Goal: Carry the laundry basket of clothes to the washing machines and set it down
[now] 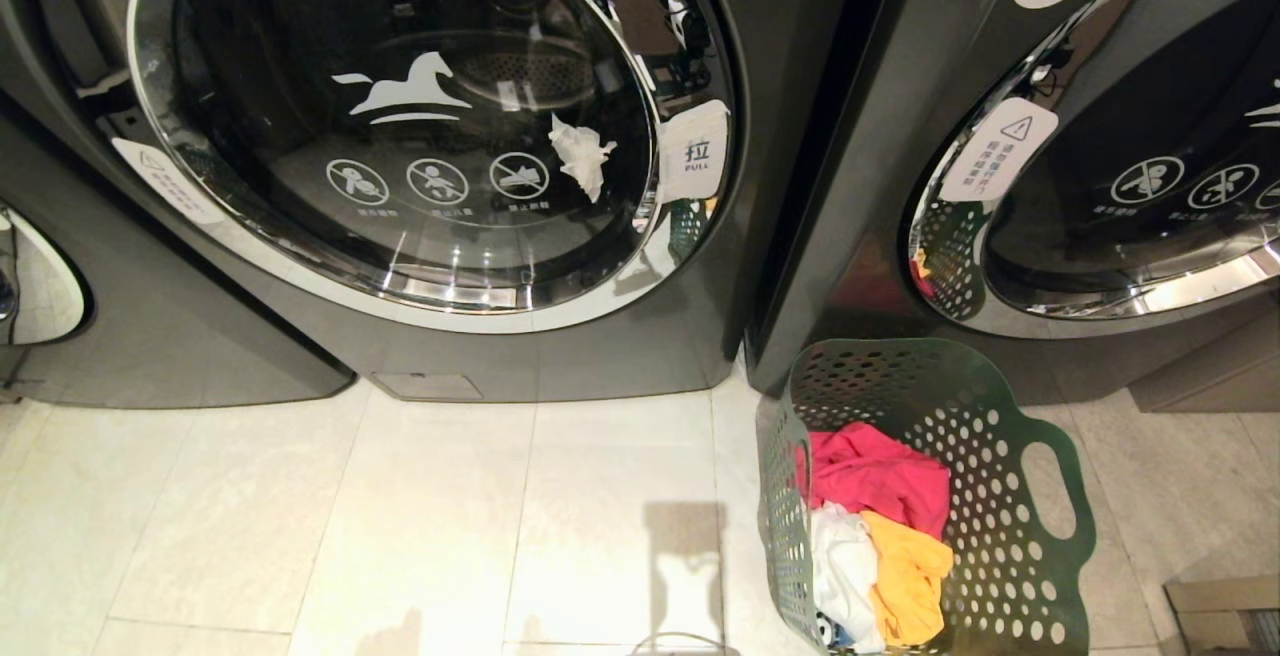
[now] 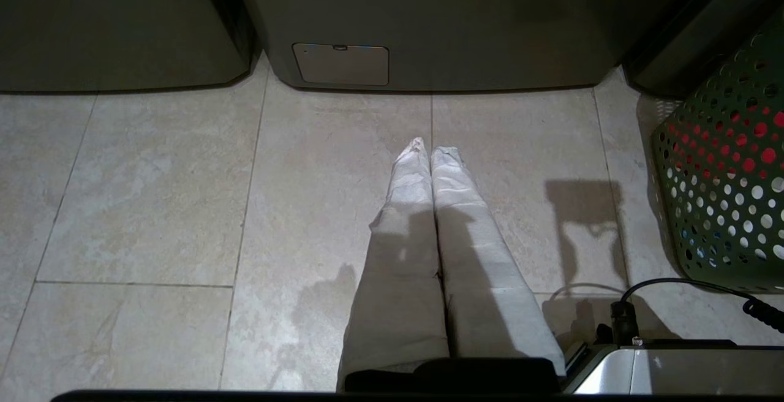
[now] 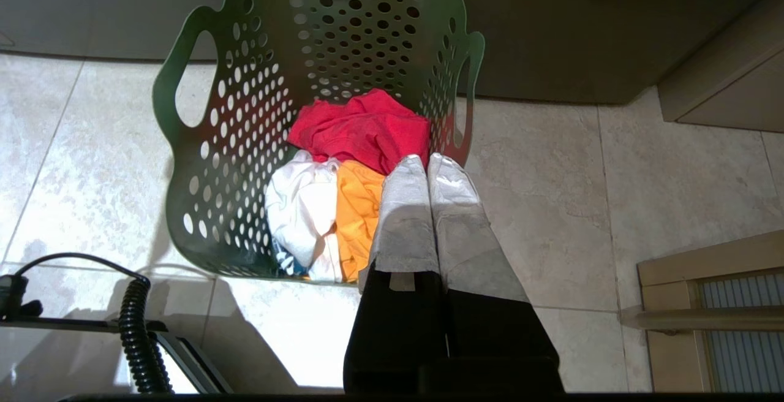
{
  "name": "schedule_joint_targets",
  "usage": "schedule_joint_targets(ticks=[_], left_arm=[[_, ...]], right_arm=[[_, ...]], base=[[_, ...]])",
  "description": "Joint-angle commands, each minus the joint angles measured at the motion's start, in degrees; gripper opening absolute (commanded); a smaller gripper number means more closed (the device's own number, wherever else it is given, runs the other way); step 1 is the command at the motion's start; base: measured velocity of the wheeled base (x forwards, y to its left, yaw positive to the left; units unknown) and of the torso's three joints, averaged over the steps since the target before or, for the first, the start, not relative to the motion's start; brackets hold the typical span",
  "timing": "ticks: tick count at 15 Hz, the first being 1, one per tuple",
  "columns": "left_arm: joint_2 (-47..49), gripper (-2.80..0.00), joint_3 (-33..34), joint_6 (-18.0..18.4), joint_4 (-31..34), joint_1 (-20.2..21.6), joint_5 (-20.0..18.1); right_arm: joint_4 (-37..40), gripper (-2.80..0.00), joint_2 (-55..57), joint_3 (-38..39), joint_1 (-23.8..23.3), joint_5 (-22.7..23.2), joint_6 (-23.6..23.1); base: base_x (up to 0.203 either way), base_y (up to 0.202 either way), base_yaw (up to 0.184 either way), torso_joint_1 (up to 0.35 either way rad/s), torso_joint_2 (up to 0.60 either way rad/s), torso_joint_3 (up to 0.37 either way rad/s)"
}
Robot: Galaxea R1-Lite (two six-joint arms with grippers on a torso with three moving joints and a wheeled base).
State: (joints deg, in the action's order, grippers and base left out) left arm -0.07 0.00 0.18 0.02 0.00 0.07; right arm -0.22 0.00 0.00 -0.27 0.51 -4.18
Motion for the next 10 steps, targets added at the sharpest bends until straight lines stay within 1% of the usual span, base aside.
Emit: schedule_joint_targets(ticks=[1, 10], left_arm=[[0.07, -2.80, 0.00, -0.01, -0.02, 0.00, 0.01], [0.07, -2.80, 0.00, -0.01, -0.02, 0.00, 0.01]], right_arm=[[-0.04, -2.80, 0.09, 0.00, 0.00, 0.10, -0.04], [-0.04, -2.80, 0.09, 0.00, 0.00, 0.02, -0.04]], base=[[0.000, 0.000, 0.000, 0.000, 0.00, 0.000], [0.000, 0.000, 0.000, 0.000, 0.00, 0.000]])
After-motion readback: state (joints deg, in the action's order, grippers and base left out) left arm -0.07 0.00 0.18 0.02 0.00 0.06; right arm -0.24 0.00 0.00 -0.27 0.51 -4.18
